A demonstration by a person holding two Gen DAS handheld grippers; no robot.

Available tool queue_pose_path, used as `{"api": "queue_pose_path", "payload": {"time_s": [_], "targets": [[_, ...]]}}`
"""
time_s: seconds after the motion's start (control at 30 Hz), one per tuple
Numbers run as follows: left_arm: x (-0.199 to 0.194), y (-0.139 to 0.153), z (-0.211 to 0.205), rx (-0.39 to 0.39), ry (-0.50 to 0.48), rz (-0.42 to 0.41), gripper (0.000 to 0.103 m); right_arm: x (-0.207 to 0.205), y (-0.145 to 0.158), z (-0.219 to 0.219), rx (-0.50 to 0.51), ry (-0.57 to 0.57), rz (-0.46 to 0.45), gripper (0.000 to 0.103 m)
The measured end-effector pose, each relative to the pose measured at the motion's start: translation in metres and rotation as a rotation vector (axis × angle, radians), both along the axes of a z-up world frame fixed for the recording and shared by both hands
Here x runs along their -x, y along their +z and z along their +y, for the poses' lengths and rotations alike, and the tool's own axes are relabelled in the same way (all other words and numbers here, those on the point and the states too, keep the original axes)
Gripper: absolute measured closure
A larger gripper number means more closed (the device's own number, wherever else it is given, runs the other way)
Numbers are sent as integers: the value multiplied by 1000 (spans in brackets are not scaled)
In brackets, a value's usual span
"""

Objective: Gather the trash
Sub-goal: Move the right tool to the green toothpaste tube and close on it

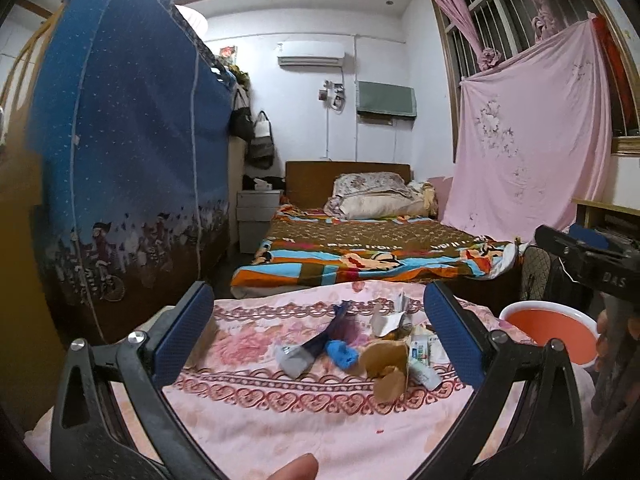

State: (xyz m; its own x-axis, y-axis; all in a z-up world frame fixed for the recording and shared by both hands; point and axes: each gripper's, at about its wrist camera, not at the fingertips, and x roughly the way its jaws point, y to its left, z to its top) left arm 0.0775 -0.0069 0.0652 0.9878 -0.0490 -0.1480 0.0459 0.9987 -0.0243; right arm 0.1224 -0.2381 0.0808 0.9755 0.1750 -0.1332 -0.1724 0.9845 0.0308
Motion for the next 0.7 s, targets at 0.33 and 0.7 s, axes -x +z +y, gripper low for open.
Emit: {"api": "queue_pose_path", "payload": {"time_s": [0.33,0.7], "targets": [[-49,-27,-18,2,-132,269,15,-46,-38,-14,-28,43,257,0],[-89,-57,-41,-1,-270,541,54,-71,-66,-17,-81,88,484,9]]}}
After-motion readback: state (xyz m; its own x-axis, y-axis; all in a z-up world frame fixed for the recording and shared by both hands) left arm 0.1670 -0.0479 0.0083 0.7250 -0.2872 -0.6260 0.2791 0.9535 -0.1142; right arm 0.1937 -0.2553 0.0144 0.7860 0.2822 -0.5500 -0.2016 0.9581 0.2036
